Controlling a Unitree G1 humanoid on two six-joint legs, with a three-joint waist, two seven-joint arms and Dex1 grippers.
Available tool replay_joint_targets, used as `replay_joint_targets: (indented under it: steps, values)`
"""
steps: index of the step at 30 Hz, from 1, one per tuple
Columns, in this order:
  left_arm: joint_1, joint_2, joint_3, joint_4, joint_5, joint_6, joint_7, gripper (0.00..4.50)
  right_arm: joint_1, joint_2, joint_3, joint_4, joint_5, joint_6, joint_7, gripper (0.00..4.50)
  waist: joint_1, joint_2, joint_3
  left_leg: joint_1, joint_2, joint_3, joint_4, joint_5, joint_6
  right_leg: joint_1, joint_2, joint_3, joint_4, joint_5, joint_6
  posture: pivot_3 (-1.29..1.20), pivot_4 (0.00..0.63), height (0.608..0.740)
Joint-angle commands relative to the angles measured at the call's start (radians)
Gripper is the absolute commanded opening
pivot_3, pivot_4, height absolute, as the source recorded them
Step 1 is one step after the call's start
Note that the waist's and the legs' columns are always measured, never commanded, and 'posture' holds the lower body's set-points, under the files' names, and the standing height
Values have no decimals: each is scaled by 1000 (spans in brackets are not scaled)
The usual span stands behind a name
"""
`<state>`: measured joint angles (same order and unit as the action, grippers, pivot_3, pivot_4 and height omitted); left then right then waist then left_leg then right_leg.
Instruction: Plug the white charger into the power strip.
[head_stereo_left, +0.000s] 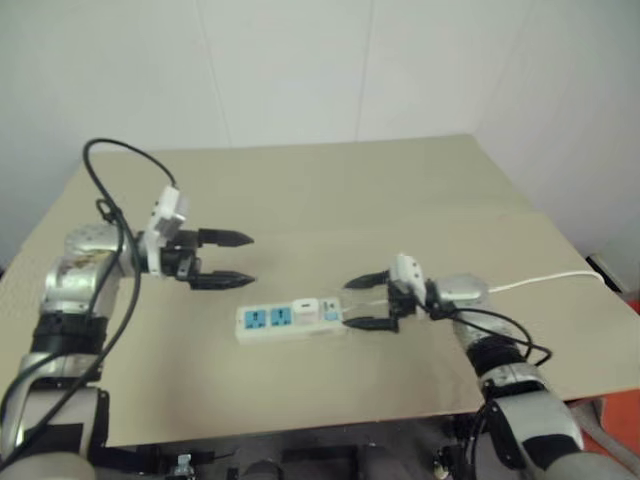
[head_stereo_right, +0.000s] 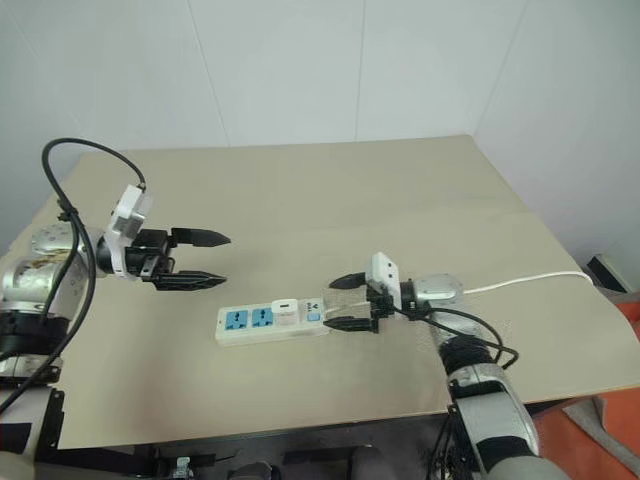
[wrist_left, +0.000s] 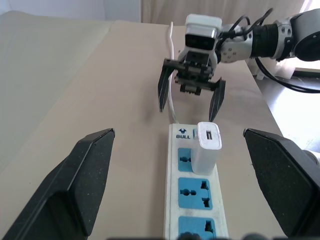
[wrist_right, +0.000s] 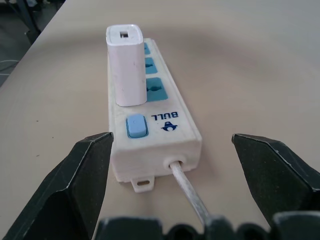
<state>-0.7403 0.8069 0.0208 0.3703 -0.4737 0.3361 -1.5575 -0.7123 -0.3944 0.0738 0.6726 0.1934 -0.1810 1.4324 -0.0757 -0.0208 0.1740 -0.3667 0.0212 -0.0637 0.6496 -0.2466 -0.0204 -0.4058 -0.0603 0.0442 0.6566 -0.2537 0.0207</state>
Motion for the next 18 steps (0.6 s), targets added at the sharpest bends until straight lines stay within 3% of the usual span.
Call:
replay_joint_targets:
  steps: [1,10,18]
  values:
    - [21,39,37,-22,-1,5,0,4500,24,-61,-40,-116,52,58,-1,4461,3,0,0,0,0,0,0,0,0,0,0,0,0,0,0,0,150,740]
    - [262,205,160,-183,-36,54,26,4500,162,-292,-165,-366,137,267,-73,4461,9,0,1,-1,1,1,0,0,0,-1,0,0,-2,0,0,0,150,740]
    - [455,234,293,-358,-103,124,96,4500,243,-415,-231,-501,175,355,-131,4461,16,0,2,-1,2,3,0,0,0,0,0,0,-2,-2,4,0,150,740]
